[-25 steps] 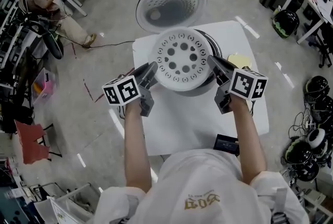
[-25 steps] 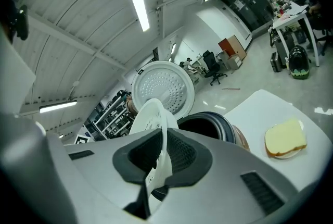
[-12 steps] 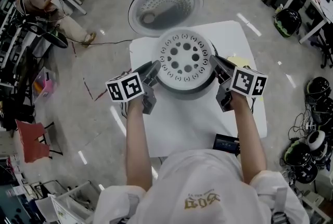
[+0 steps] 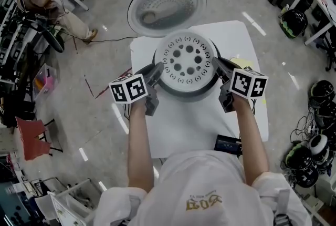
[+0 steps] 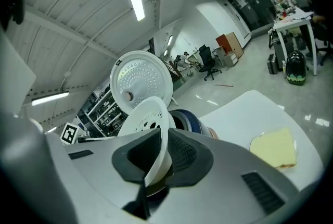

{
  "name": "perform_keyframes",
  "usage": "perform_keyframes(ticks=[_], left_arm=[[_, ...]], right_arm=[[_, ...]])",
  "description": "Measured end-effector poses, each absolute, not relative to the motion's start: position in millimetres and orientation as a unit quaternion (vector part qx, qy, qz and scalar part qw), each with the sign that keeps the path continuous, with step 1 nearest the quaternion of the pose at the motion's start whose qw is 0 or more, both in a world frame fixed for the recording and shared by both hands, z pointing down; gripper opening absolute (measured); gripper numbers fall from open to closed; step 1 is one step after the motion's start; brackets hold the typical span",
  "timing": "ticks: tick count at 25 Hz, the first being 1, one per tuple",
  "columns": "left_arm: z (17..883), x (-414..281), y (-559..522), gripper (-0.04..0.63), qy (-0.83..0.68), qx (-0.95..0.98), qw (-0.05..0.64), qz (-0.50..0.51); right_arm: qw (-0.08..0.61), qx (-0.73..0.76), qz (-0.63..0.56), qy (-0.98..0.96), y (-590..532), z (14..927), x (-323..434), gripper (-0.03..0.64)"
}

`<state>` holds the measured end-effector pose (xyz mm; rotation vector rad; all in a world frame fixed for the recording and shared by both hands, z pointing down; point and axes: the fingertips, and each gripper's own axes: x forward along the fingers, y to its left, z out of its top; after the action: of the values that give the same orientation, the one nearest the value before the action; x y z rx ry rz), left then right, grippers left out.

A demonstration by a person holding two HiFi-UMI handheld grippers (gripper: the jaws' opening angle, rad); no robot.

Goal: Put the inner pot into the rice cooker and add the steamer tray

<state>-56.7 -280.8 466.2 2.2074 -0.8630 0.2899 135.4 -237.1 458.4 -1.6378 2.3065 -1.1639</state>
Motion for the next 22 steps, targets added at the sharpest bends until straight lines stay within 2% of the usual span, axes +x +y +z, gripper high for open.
perform_keyframes(ticks=[7,11,18,22], left_arm=[[476,-57,-285,0.097,-0.360,0.856,0.345,0.134],[478,-59,-285,0.113,-0.371,0.861,0.305,0.169],[479,-53,-280,0.160,-0.389,0.866,0.222,0.224],[478,-52,-280,0.216,-0.396,0.866,0.177,0.248]], right_arm=[[-0.014,-0.554,-0.352,0.755,-243,471,137,0.072],[-0.053,-0.571,-0.319,0.754,-245,476,137,0.075],[-0.081,-0.588,-0.295,0.749,-242,484,138,0.077],[-0.097,-0.596,-0.283,0.745,-242,482,134,0.077]])
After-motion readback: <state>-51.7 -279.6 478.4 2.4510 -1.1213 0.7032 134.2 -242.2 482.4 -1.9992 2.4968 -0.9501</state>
